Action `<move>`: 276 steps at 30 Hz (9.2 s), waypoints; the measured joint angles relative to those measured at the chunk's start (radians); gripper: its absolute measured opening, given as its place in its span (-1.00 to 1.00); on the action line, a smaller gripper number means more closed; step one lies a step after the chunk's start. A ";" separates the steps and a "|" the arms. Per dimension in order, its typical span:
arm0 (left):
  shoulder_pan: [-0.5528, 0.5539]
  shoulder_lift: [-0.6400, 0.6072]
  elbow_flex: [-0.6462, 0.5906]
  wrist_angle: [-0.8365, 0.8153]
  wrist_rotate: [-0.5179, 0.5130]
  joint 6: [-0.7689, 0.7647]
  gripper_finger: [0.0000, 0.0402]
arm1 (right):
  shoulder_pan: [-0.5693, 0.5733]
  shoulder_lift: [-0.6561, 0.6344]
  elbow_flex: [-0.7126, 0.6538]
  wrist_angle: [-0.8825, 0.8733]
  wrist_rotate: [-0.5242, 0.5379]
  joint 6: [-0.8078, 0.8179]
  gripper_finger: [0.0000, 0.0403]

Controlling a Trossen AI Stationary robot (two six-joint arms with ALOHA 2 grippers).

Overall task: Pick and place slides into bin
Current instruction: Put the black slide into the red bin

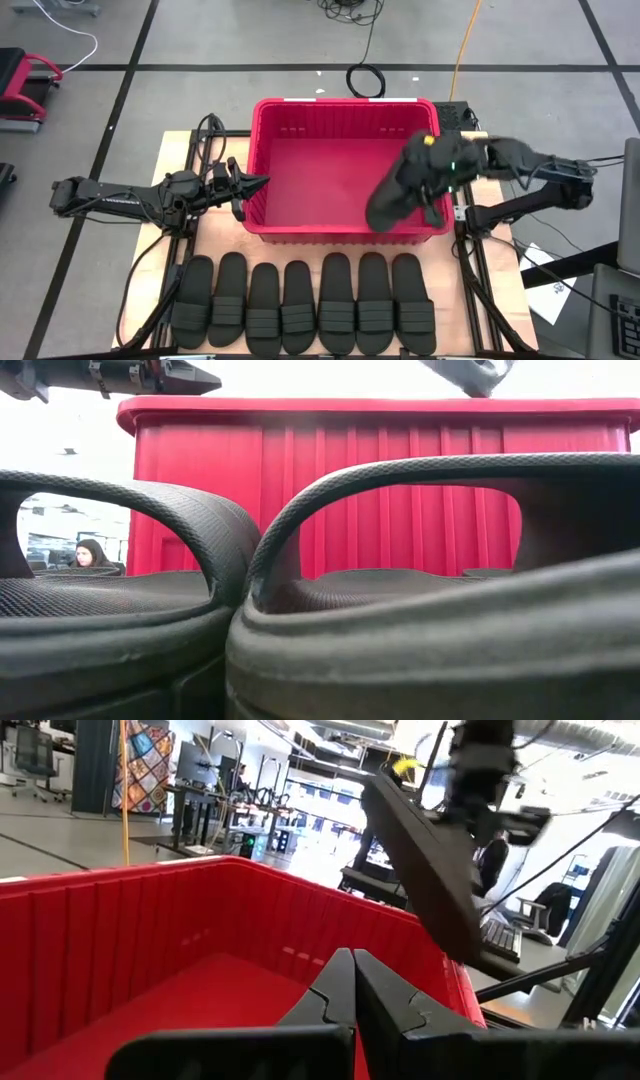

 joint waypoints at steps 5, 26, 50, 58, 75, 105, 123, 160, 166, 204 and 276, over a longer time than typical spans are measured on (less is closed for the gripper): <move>0.000 0.000 0.000 -0.013 0.000 0.020 -1.00 | -0.204 0.045 0.111 -0.259 -0.073 -0.166 -0.98; 0.000 0.000 0.000 -0.020 -0.006 -0.021 -1.00 | -0.598 0.479 0.199 -0.538 -0.298 -0.916 -0.98; 0.002 0.000 0.000 -0.022 -0.036 -0.014 -1.00 | -0.653 0.553 -0.195 -0.312 -0.203 -0.869 -0.98; 0.002 0.000 0.000 -0.022 -0.036 -0.014 -1.00 | -0.653 0.553 -0.236 -0.313 -0.207 -0.910 -0.98; 0.001 0.000 0.000 -0.021 -0.036 -0.017 -1.00 | -0.655 0.554 -0.368 -0.151 -0.282 -0.936 -0.98; 0.001 0.000 0.000 -0.044 -0.036 -0.016 -1.00 | -0.657 0.554 -0.406 -0.003 -0.094 -0.814 -0.18; 0.001 0.000 0.000 -0.045 -0.035 -0.011 -1.00 | -0.652 0.430 -0.404 -0.031 -0.127 -0.755 -0.01; 0.001 0.000 0.000 -0.058 -0.032 -0.013 -1.00 | -0.554 0.366 -0.239 0.153 -0.099 -0.595 -0.46; 0.001 0.000 0.000 -0.075 -0.036 -0.021 -1.00 | -0.496 0.455 -0.240 0.136 -0.101 -0.600 -0.94; 0.001 0.000 0.000 -0.092 -0.037 -0.021 -1.00 | -0.502 0.594 -0.241 -0.155 0.082 -0.697 -1.00; 0.001 0.000 0.000 -0.032 -0.023 0.019 -1.00 | 0.653 -0.207 -0.209 -0.093 0.191 0.421 -1.00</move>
